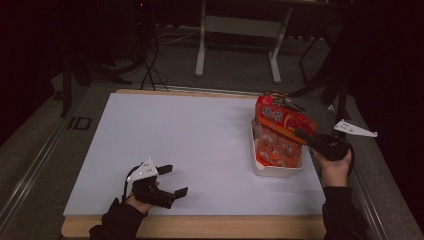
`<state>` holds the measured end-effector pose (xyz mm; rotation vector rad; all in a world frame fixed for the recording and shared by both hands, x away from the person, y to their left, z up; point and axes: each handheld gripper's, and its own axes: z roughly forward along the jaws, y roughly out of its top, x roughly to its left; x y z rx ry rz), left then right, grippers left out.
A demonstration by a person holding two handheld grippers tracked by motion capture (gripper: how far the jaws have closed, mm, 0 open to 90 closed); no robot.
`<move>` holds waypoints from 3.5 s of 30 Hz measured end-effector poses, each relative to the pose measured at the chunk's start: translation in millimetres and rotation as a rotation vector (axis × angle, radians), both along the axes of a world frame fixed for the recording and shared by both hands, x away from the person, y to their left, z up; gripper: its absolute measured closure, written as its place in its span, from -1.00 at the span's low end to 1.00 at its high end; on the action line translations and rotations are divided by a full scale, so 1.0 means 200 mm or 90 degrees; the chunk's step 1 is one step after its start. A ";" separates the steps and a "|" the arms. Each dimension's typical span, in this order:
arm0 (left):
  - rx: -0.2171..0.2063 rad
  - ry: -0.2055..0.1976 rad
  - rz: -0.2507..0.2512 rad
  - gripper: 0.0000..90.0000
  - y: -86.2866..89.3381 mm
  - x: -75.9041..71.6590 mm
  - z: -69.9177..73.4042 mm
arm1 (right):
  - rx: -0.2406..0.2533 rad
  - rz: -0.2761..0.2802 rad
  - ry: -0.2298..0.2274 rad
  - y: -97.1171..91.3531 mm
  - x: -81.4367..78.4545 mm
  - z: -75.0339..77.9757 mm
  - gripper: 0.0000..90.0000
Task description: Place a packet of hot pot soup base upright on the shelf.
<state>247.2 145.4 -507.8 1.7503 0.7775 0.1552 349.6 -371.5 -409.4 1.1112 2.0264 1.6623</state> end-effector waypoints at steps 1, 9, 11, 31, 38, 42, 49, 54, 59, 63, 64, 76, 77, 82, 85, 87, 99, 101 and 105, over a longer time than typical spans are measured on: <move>0.000 0.001 0.000 -1.00 0.00 0.00 0.00 | 0.000 -0.002 0.000 0.00 0.00 0.00 0.99; -0.004 0.002 0.000 -1.00 0.00 0.00 0.00 | -0.009 -0.042 0.023 -0.05 0.03 -0.04 0.92; -0.006 0.003 0.001 -1.00 0.00 0.00 0.00 | 0.009 -0.035 0.033 -0.06 0.05 -0.07 0.91; -0.004 0.001 0.000 -1.00 0.00 0.00 0.00 | -0.023 -0.030 -0.047 0.05 -0.01 0.19 0.32; -0.001 0.002 -0.007 -1.00 0.00 0.00 0.00 | -0.054 -0.018 -0.113 0.11 -0.05 0.34 -0.11; 0.001 -0.004 -0.009 -1.00 0.00 0.00 0.00 | -0.046 -0.002 -0.118 0.17 -0.09 0.38 -0.34; 0.001 -0.008 -0.006 -1.00 0.00 0.00 0.00 | -0.017 0.041 -0.122 0.27 -0.14 0.39 -0.72; -0.004 -0.012 -0.002 -1.00 0.00 0.00 0.01 | -0.009 0.091 -0.104 0.32 -0.17 0.35 -0.72; -0.002 -0.012 0.000 -1.00 0.00 -0.01 0.01 | -0.030 0.134 -0.067 0.42 -0.19 0.25 -0.75; -0.001 -0.015 0.000 -1.00 0.01 -0.01 0.01 | -0.041 0.147 -0.063 0.45 -0.21 0.21 -0.75; -0.001 -0.015 0.000 -1.00 0.01 -0.01 0.01 | -0.041 0.147 -0.063 0.45 -0.21 0.21 -0.75; 0.003 -0.019 -0.003 -1.00 0.00 -0.02 0.01 | -0.083 0.171 -0.041 0.57 -0.25 0.01 -0.71; 0.003 -0.019 -0.003 -1.00 0.00 -0.02 0.01 | -0.083 0.171 -0.041 0.57 -0.25 0.01 -0.71; 0.004 -0.020 -0.005 -1.00 0.00 -0.02 0.01 | -0.087 0.193 -0.022 0.60 -0.27 -0.06 -0.71; 0.003 -0.022 -0.005 -1.00 0.01 -0.02 0.01 | -0.091 0.195 -0.013 0.61 -0.28 -0.10 -0.71; 0.001 -0.022 -0.004 -1.00 0.01 -0.02 0.01 | -0.087 0.195 -0.004 0.61 -0.29 -0.12 -0.71; -0.001 -0.023 -0.009 -1.00 0.01 -0.02 0.02 | -0.113 0.213 -0.004 0.59 -0.32 -0.22 -0.71; -0.001 -0.023 -0.009 -1.00 0.01 -0.02 0.02 | -0.110 0.223 -0.007 0.58 -0.33 -0.23 -0.71; -0.003 -0.026 -0.009 -1.00 0.01 -0.03 0.02 | -0.086 0.240 -0.019 0.56 -0.34 -0.24 -0.71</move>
